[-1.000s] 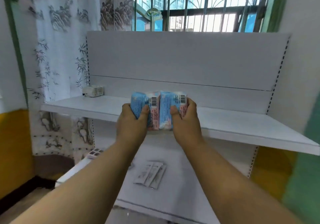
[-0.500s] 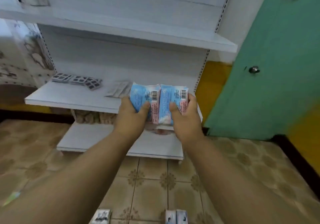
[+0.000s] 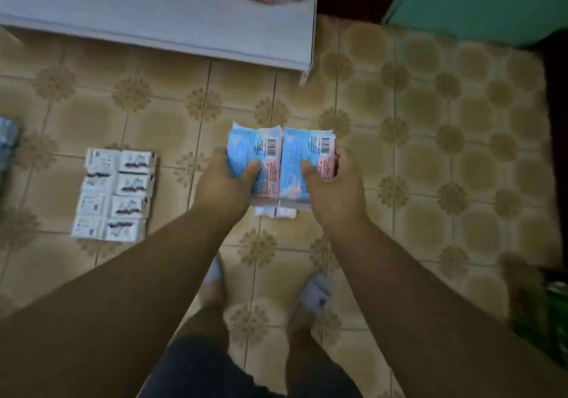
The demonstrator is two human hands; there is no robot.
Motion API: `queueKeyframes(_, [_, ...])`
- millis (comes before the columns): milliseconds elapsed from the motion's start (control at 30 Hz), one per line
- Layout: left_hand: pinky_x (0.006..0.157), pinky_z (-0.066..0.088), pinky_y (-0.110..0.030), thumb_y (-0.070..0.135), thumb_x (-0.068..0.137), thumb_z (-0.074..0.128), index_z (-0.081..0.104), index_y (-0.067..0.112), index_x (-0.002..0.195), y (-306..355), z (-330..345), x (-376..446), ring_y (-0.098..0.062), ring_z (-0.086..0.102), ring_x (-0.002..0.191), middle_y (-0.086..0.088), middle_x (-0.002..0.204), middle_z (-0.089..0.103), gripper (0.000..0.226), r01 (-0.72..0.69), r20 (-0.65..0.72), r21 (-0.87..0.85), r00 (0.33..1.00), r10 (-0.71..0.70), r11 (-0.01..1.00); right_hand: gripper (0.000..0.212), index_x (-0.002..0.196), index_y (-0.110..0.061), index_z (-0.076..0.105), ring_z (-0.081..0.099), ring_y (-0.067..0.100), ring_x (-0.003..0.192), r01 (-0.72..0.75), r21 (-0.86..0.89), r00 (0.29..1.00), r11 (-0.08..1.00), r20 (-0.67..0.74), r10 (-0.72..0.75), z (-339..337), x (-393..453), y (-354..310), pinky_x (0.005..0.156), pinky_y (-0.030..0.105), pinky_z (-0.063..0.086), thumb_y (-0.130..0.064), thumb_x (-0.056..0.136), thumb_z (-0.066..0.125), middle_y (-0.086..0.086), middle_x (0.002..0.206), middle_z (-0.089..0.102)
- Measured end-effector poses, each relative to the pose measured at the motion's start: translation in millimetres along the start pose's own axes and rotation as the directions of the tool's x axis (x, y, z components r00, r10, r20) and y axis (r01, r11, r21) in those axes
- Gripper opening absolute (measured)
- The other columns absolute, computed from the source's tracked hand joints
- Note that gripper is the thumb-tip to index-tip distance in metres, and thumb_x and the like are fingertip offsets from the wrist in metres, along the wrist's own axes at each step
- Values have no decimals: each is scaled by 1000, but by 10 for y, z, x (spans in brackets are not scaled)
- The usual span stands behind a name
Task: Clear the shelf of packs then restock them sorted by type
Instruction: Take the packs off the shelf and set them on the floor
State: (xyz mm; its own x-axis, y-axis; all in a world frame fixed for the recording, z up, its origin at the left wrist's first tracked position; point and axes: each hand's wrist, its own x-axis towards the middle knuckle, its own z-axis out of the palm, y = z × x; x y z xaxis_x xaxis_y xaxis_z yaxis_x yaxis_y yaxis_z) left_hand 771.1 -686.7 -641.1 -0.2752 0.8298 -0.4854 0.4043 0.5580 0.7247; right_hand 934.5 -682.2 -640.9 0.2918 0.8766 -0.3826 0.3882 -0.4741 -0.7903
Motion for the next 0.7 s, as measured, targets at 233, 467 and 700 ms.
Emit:
queueKeyframes(233, [59, 44, -19, 42, 96, 58, 49, 15, 124, -2231, 1488, 544, -11, 59, 80, 5, 104, 59, 40, 277, 151, 170, 941, -303, 946, 28, 109, -20, 65, 73, 14, 86, -330, 61, 942, 942, 80, 325, 930, 327, 2610, 74, 44, 61, -25, 83, 76, -3, 100, 73])
queueKeyframes(467, [67, 52, -31, 47, 93, 59, 52, 15, 123, -3755, 2508, 1210, -17, 63, 86, -1, 108, 64, 45, 299, 196, 296, 910, -364, 907, 29, 110, -20, 63, 73, 18, 87, -511, 80, 854, 856, 156, 496, 1659, 779, 4330, 72, 45, 62, -19, 85, 76, 0, 102, 72])
queueKeyframes(700, [69, 54, -30, 45, 93, 61, 58, 14, 124, -4121, 2921, 1763, -19, 64, 96, 0, 113, 65, 44, 281, 165, 269, 929, -331, 921, 9, 97, -21, 64, 72, 21, 88, -505, 43, 857, 862, 150, 494, 2033, 1433, 4843, 71, 45, 62, -18, 90, 68, 3, 104, 72])
